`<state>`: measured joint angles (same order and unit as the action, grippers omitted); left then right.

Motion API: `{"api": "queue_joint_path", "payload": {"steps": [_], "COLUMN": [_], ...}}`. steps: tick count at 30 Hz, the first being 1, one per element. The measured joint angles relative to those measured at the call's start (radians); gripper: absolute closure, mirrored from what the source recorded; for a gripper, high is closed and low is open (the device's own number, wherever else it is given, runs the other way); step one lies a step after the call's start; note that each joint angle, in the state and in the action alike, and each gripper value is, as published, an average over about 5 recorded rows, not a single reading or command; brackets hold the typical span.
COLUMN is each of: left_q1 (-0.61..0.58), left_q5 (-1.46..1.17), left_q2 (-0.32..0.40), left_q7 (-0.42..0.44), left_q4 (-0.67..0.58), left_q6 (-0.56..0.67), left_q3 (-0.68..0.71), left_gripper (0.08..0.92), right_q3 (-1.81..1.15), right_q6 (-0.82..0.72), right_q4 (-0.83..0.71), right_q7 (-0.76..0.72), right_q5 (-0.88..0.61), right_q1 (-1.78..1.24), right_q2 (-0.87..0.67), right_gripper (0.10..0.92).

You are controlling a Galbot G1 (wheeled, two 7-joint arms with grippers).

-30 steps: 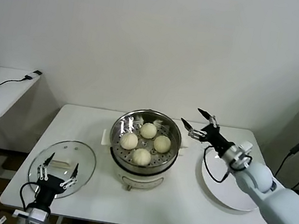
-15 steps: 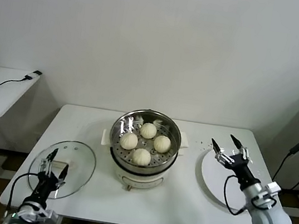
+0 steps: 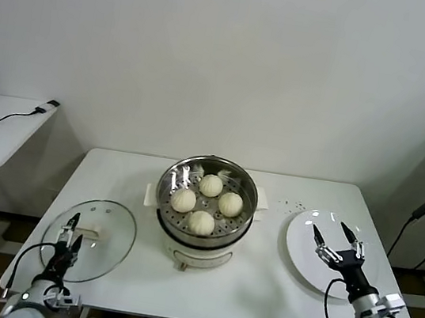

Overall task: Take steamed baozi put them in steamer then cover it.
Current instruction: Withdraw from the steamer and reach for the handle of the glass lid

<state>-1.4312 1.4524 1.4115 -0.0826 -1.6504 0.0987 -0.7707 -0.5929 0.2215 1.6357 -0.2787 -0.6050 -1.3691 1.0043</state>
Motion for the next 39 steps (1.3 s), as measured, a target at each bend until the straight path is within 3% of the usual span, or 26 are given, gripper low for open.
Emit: {"api": "queue_joint_path", "payload": {"steps": [25,39], "left_q1": [0.166,0.169], "left_q5": [0.015,-0.017], "left_q2": [-0.016,-0.023], "left_q7": [-0.158,-0.156], "left_q4": [0.227,0.247], "left_q6": [0.016,0.032], "left_q3": [0.025,0.027], "left_gripper": [0.197,0.588], "right_q3": [-0.054,-0.055], "right_q6": [0.032,0.049], "right_q4": [-0.047,-0.075], "right_q7": [-0.027,-0.038], "right_q5": [0.092,0.142], "right_q1": [-0.043,-0.033], "right_q2": [0.054,0.074], "right_gripper": [0.203,0.203]}}
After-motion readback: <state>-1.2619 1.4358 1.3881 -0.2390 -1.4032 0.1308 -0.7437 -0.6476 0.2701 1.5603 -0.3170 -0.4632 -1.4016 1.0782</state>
